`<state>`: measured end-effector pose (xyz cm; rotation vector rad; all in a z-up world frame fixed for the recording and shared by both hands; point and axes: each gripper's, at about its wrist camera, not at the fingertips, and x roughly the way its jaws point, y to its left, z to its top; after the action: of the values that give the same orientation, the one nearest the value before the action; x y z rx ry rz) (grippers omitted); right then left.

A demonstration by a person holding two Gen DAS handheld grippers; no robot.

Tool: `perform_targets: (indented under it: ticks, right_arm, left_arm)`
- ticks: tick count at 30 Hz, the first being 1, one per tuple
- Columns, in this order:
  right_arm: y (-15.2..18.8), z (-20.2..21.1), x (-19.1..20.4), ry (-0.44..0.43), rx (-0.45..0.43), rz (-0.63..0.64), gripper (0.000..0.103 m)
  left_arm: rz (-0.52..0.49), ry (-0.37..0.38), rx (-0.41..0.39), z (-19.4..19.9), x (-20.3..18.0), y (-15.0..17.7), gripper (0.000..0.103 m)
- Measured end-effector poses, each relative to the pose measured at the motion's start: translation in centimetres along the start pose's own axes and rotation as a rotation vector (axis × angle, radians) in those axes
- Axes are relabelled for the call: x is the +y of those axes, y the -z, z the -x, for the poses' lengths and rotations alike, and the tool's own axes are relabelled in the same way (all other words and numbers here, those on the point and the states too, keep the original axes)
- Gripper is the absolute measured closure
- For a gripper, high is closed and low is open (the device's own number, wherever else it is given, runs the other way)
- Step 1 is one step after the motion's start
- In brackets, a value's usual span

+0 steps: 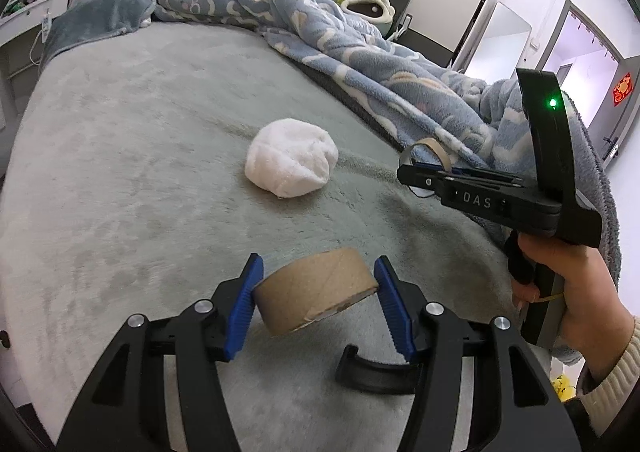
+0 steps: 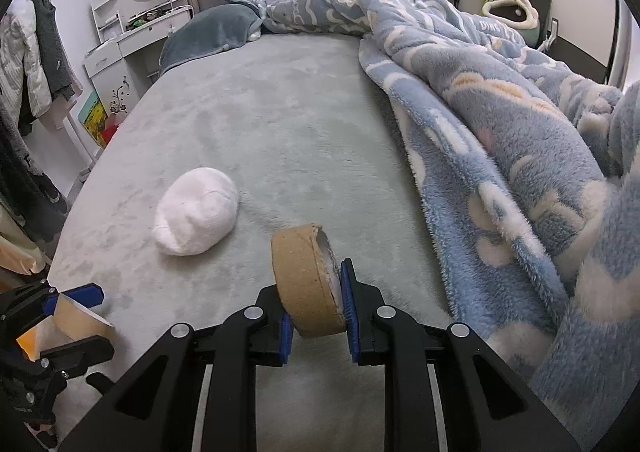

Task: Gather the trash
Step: 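Carry both brown tape rolls with both tools over the green bin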

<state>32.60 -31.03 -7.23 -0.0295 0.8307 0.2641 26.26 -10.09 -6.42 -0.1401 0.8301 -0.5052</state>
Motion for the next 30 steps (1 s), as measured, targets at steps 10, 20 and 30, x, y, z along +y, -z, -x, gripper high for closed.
perform_targets:
  ticks: [10, 20, 30]
  right_arm:
    - [0.7, 2.4, 3.7, -0.031, -0.033, 0.024, 0.082]
    - [1.8, 5.0, 7.3, -0.093, -0.062, 0.014, 0.082]
    - [3.9, 6.7, 12.4, -0.139, -0.07, 0.042, 0.082]
  left_arm:
    - [0.002, -0.056, -0.044, 4.2, 1.3, 1.0, 0.043]
    - [-0.005, -0.1, -0.08, 9.1, 2.4, 2.9, 0.043]
    - [0.003, -0.139, -0.081, 13.0, 3.7, 5.5, 0.043]
